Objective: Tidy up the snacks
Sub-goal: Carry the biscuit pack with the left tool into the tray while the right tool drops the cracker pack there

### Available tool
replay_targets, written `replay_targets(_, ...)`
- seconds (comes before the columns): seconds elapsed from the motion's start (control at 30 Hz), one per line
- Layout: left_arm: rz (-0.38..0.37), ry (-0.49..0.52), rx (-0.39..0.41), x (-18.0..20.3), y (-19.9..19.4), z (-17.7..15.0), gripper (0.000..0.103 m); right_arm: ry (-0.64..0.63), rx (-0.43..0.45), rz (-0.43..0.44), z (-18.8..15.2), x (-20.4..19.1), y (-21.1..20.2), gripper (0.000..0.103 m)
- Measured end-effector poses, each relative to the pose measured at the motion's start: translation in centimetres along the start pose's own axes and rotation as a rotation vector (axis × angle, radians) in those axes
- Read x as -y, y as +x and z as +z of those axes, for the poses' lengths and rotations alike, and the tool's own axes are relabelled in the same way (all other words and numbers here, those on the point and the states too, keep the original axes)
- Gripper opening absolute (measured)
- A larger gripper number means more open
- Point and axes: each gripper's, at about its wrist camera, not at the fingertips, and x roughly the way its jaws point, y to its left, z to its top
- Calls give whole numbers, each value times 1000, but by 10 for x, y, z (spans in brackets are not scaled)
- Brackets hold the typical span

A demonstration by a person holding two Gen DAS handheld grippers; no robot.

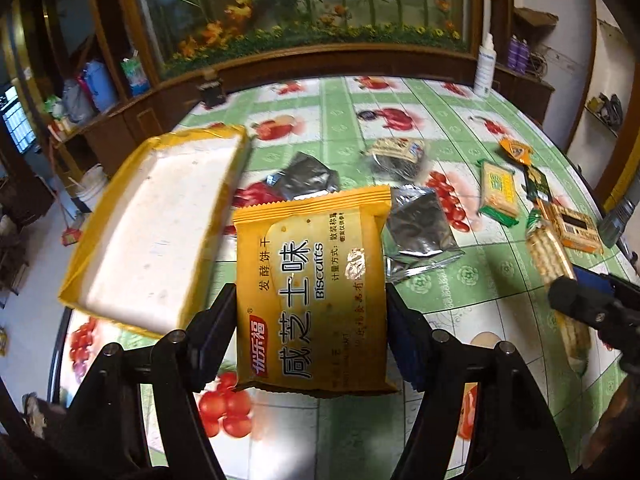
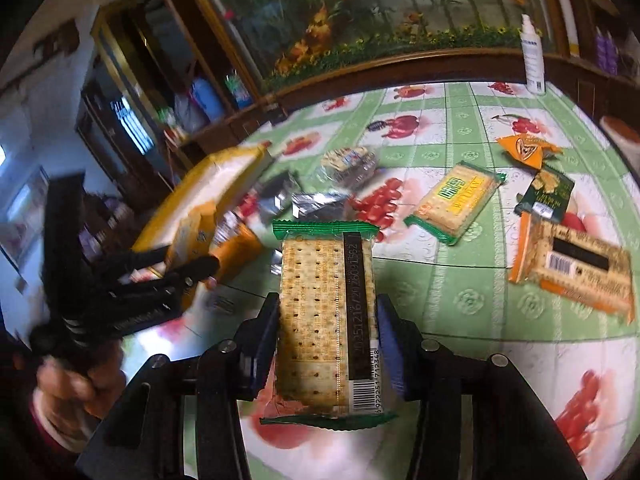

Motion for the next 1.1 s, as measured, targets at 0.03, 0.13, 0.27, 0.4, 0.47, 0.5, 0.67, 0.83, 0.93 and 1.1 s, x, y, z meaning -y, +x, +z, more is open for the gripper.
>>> replay_targets(0.03,15,-9,19,-4,-6,-1,69,34,19,39,0,-1,-4,48)
replay_targets(0.13,49,-26,59,-14,-18,-3,69,80,66,98,1,-9,-13,48)
replay_targets(0.27,71,-47,86,-27,-27,-4,69,98,93,146,4,-22,-16,48)
replay_targets(0.4,78,-81,100,-42,-32,-6,69,110,97,182,6,-33,-14,48)
replay_targets(0.47,82,-93,109,-49,-34,-7,69,112,97,194,7,-38,-12,48)
replay_targets(0.5,87,-102,114,-52,-36,-8,69,110,94,201,9,-41,-10,48)
replay_targets(0.67,96,-137,126,-70,-37,-9,69,107,90,225,13,-54,-3,48)
replay_targets(0.83,106,-176,130,-89,-35,-8,69,89,80,239,20,-68,7,48)
replay_targets(0.93,106,-196,123,-99,-31,-9,69,81,65,252,23,-76,15,48)
replay_targets(1.1,116,-219,115,-115,-24,-9,69,60,40,273,31,-93,34,48)
